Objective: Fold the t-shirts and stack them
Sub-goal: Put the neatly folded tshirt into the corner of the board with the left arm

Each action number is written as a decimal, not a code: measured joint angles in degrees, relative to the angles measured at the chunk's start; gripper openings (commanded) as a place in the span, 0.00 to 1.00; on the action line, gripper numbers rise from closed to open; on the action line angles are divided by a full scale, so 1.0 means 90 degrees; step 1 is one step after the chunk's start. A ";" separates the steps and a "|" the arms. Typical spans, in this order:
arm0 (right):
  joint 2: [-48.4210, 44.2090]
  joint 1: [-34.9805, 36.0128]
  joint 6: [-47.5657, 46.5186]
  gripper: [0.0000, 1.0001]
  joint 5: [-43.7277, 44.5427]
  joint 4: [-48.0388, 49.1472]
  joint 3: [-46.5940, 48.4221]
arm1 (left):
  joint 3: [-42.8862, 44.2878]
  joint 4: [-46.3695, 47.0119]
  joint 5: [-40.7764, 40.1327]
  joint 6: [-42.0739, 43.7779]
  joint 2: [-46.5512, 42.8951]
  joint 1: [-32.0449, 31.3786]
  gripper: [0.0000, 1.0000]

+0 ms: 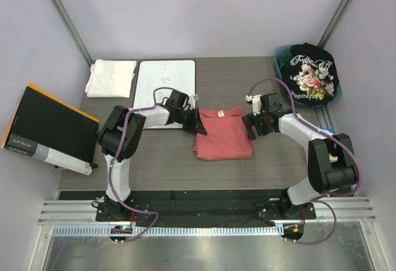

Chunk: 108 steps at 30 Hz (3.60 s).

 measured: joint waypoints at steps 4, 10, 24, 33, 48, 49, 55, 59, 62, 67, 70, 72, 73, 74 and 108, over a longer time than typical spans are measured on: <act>0.0002 0.0000 -0.0002 0.92 0.0073 0.0024 0.0029 | 0.0000 0.0168 0.0080 -0.0151 0.0066 -0.0029 0.00; 0.0002 -0.0007 -0.0039 0.92 0.0175 0.0039 0.0070 | 0.0347 -0.0163 -0.0002 -0.0053 0.0112 -0.0085 0.00; -0.0165 -0.0240 -0.0444 0.91 0.0597 0.0053 0.0712 | 0.3126 -0.3024 -0.0974 0.2222 0.0121 0.0624 0.00; -0.0403 -0.0359 -0.0607 0.91 0.0714 0.0136 0.0911 | 0.3633 -0.4116 -0.2028 0.3211 0.0253 0.1146 0.00; -0.0515 -0.0452 -0.0724 0.91 0.0736 0.0146 0.0920 | 0.6074 -0.4738 -0.3259 0.4915 0.1345 0.2242 0.00; -0.0515 -0.0454 -0.0724 0.91 0.0736 0.0146 0.0920 | 0.6256 -0.4804 -0.3313 0.5044 0.1450 0.2322 0.00; -0.0529 -0.0476 -0.0724 0.91 0.0736 0.0158 0.0920 | 0.7363 -0.5207 -0.3504 0.5569 0.1984 0.2679 0.00; -0.0544 -0.0505 -0.0724 0.91 0.0736 0.0172 0.0920 | 0.7601 -0.5209 -0.3670 0.5865 0.2035 0.2880 0.00; -0.0573 -0.0517 -0.0724 0.91 0.0738 0.0172 0.0920 | 0.7609 -0.5149 -0.3808 0.6103 0.2033 0.3060 0.00; -0.0617 -0.0529 -0.0726 0.90 0.0741 0.0189 0.0923 | 0.7609 -0.4903 -0.4095 0.6579 0.2033 0.3390 0.00; -0.0617 -0.0537 -0.0724 0.90 0.0741 0.0189 0.0920 | 0.7614 -0.4660 -0.4299 0.6902 0.2033 0.3606 0.00; -0.0617 -0.0539 -0.0724 0.90 0.0741 0.0189 0.0920 | 0.7614 -0.4490 -0.4442 0.7101 0.2035 0.3706 0.00; -0.0617 -0.0542 -0.0724 0.90 0.0741 0.0189 0.0920 | 0.7614 -0.4410 -0.4495 0.7184 0.2035 0.3755 0.00; -0.0617 -0.0542 -0.0724 0.90 0.0741 0.0189 0.0923 | 0.7614 -0.4316 -0.4544 0.7252 0.2035 0.3798 0.00; -0.0661 -0.0726 -0.0719 0.91 0.0726 0.0238 0.0891 | 0.6496 -0.1586 -0.6577 0.8359 0.2108 0.3946 0.89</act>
